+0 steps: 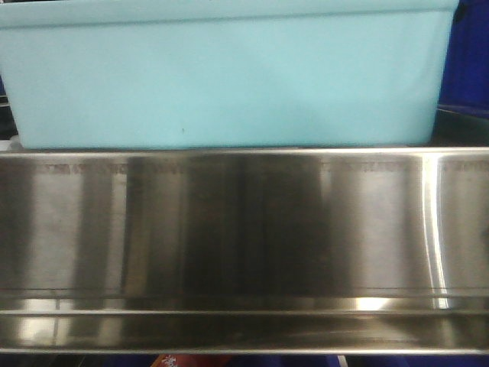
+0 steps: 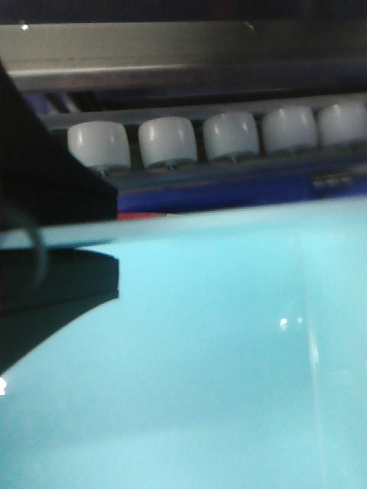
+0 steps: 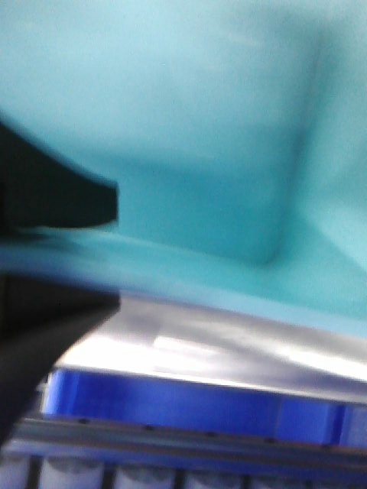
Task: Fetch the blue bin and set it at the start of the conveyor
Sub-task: 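Lift the teal bin with both grippers off the shelf rollers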
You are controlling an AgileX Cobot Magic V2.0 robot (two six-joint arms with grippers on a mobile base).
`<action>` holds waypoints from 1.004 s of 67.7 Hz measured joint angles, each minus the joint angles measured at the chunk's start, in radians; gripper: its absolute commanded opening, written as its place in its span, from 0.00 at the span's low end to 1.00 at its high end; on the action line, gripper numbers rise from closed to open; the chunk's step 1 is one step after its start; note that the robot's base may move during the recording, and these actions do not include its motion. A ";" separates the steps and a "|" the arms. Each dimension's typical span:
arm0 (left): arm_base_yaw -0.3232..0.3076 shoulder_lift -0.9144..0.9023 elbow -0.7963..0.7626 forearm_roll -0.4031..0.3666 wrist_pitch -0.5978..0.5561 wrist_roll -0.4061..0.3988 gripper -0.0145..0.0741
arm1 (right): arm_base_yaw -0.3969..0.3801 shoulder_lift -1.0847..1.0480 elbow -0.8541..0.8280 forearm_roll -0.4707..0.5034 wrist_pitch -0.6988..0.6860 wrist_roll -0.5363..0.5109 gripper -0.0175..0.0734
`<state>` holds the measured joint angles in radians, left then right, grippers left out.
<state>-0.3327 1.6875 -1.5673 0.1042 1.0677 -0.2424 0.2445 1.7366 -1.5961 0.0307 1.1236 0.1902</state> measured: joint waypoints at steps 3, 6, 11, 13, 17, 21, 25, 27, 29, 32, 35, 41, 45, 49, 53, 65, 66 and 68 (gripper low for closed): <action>0.000 0.000 0.000 -0.003 0.004 0.000 0.04 | 0.000 0.000 0.000 -0.003 -0.003 0.002 0.02; 0.000 0.000 0.000 -0.008 -0.001 -0.002 0.04 | 0.000 0.000 0.000 -0.006 -0.003 0.006 0.02; 0.000 -0.003 0.000 -0.008 0.001 -0.003 0.04 | 0.000 -0.005 0.000 -0.006 0.003 0.008 0.02; 0.000 -0.008 0.000 -0.010 0.008 -0.003 0.04 | 0.000 -0.010 0.000 -0.006 0.012 0.010 0.02; -0.002 -0.023 0.000 -0.012 0.014 -0.003 0.04 | 0.000 -0.026 0.000 -0.006 0.016 0.010 0.02; -0.009 -0.044 0.002 -0.012 0.017 -0.005 0.04 | 0.000 -0.055 0.000 -0.006 0.018 0.010 0.02; -0.016 -0.078 0.002 -0.012 0.019 -0.005 0.04 | 0.000 -0.088 0.000 -0.006 0.018 0.010 0.02; -0.023 -0.094 0.002 -0.012 0.019 -0.005 0.04 | 0.000 -0.111 0.000 -0.008 0.018 0.010 0.02; -0.028 -0.116 0.002 -0.012 0.019 -0.005 0.04 | 0.000 -0.134 0.000 -0.010 0.018 0.010 0.02; -0.038 -0.150 0.002 -0.011 0.019 -0.006 0.04 | 0.000 -0.169 0.000 -0.014 0.014 0.010 0.02; -0.046 -0.185 0.002 -0.011 0.013 -0.008 0.04 | 0.000 -0.199 0.000 -0.014 0.013 0.010 0.02; -0.063 -0.245 0.002 -0.008 0.000 -0.010 0.04 | 0.000 -0.267 0.000 -0.018 0.007 0.010 0.02; -0.067 -0.286 0.002 -0.008 -0.013 -0.013 0.04 | 0.000 -0.308 0.000 -0.018 -0.003 0.010 0.02; -0.071 -0.323 0.002 -0.008 -0.024 -0.013 0.04 | 0.001 -0.344 0.000 -0.018 -0.015 0.010 0.02; -0.071 -0.348 0.002 -0.008 -0.030 -0.015 0.04 | 0.003 -0.371 0.000 -0.013 -0.026 0.010 0.02; -0.073 -0.370 0.002 -0.012 -0.037 -0.017 0.04 | 0.006 -0.402 0.000 -0.012 -0.051 0.010 0.02; -0.073 -0.370 0.002 -0.012 -0.037 -0.017 0.04 | 0.006 -0.402 0.000 -0.012 -0.053 0.010 0.02; -0.073 -0.370 0.002 -0.012 -0.037 -0.017 0.04 | 0.006 -0.402 0.000 -0.012 -0.055 0.010 0.02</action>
<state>-0.4060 1.3170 -1.5654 0.0925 1.0310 -0.2597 0.2504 1.3346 -1.5961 0.0188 1.0685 0.1999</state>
